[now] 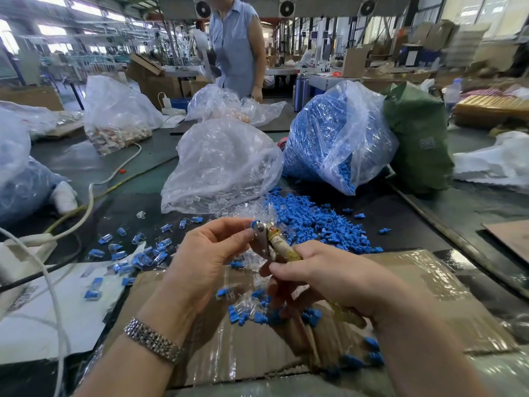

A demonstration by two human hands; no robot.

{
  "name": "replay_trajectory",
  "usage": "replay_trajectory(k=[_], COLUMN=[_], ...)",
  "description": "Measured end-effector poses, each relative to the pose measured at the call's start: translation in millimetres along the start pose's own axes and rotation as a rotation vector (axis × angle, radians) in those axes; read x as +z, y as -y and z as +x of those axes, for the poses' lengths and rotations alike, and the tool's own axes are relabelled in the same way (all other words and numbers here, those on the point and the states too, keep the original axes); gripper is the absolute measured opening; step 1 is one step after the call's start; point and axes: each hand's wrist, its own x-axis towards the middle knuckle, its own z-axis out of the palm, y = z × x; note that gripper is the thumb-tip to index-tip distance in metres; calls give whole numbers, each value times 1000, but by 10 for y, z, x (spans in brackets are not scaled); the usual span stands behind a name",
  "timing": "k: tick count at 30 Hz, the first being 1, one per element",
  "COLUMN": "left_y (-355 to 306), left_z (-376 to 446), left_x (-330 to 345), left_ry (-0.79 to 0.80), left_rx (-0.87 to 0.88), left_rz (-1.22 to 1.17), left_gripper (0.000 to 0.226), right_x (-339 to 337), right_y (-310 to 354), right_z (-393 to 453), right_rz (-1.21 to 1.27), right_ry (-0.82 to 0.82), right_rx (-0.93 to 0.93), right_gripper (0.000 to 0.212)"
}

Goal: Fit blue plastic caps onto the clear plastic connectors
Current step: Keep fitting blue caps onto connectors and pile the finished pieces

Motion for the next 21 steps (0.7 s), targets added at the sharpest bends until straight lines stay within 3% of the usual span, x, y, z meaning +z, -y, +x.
replay_trajectory(k=[11,15,18,21], left_y=[3,4,-12,-56], left_z=[-14,-4,-3,-10], left_x=[43,56,-3,-162], left_ry=[-17,-22,-123,-348], left_rx=[94,98,185,258], left_rz=[225,244,298,472], left_gripper=[21,17,18,19], right_x=[41,24,-78,-251], right_y=[-50,-77,-80,-77], right_z=[109,134,90,24], right_rz=[-93,42,155,94], right_ry=[-86,-34,12,-180], right_rx=[-6,-2,7,-25], right_gripper=[42,43,53,61])
